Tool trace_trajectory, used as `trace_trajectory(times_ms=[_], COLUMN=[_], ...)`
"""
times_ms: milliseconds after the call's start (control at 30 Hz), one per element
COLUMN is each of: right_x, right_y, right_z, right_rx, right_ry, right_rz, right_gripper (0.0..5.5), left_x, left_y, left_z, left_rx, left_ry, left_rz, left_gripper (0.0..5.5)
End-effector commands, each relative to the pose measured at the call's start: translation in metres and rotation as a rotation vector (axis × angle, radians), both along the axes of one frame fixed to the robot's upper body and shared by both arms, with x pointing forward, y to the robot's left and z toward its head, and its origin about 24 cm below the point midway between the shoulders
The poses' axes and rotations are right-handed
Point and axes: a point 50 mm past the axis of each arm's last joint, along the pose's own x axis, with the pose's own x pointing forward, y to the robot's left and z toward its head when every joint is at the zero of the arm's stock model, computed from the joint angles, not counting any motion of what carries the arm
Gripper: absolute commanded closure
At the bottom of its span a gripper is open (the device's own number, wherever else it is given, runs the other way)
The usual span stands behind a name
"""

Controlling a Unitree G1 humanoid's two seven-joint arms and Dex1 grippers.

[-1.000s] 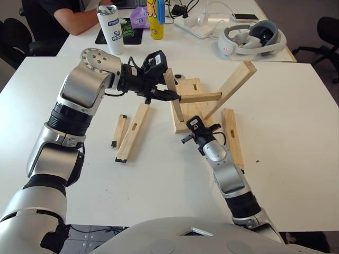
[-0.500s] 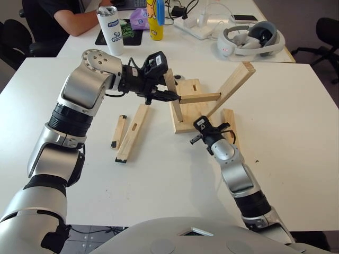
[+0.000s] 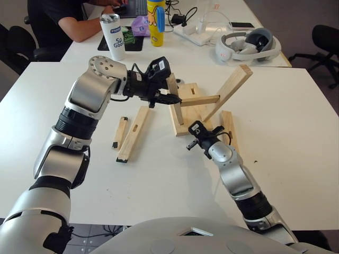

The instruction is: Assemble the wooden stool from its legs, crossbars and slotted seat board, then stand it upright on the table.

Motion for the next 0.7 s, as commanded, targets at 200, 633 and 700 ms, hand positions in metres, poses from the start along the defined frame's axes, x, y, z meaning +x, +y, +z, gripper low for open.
trace_trajectory(times_ms=[200,633,700], right_x=[-0.032,-0.031,-0.031], right_y=[0.001,-0.001,-0.003], right_z=[-0.051,-0.061,-0.063], right_rx=[0.037,0.060,0.057], right_ry=[0.331,0.345,0.347], right_rz=[0.012,-0.017,-0.019], right_gripper=[5.50,5.50,5.50], left_x=[-0.011,-0.057,-0.060], left_y=[0.026,0.077,0.073], left_z=[-0.019,0.064,0.091], left_rx=[-0.157,-0.440,-0.583], left_ry=[0.034,-0.015,-0.043], left_rz=[0.135,0.191,0.163], left_gripper=[2.66,2.07,2.30])
